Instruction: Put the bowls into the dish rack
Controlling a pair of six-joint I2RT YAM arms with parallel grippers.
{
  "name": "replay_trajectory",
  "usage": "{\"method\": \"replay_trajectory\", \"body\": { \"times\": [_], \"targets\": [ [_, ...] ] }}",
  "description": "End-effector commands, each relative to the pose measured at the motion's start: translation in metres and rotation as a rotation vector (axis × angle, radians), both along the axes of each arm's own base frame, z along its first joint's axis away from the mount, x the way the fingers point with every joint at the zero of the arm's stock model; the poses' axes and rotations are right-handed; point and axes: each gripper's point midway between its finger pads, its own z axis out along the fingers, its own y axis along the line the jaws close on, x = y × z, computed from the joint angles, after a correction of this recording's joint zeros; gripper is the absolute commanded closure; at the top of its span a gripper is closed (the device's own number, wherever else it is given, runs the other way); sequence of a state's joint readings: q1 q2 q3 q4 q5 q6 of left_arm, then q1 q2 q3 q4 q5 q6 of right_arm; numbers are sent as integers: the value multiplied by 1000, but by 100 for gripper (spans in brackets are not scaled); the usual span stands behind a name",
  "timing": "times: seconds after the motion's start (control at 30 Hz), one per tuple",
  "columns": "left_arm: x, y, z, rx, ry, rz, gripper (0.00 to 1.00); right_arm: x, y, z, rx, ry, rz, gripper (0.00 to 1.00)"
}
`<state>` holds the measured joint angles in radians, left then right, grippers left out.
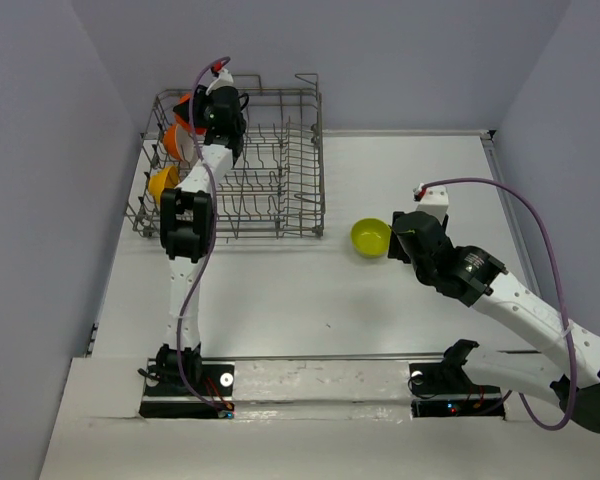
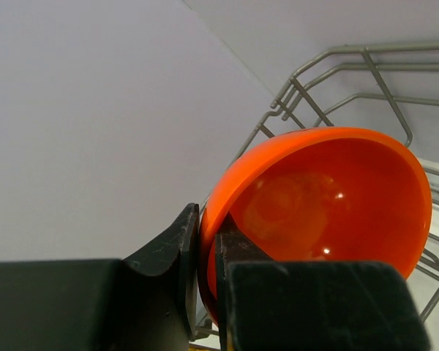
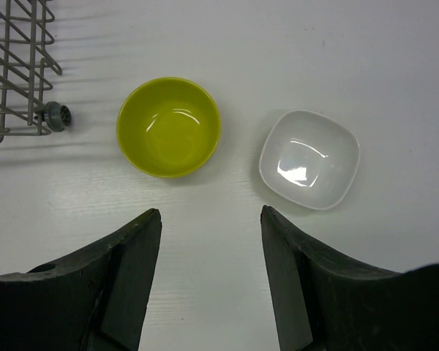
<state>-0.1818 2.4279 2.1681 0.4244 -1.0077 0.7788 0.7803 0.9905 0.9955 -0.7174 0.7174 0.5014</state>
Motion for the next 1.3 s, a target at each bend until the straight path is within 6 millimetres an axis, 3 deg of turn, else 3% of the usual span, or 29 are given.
{"method": "replay_trajectory", "body": {
  "times": [0.0, 0.53, 1.27],
  "targets": [
    [-3, -1, 30, -15, -107, 1, 100, 5, 4, 10, 42, -43, -6, 37],
    [2, 0, -7, 25, -23, 18, 100, 4, 6, 9, 42, -36, 10, 37],
    [3, -7, -22, 61, 17, 10, 100, 3, 6, 6, 40, -30, 12, 37]
  ]
}}
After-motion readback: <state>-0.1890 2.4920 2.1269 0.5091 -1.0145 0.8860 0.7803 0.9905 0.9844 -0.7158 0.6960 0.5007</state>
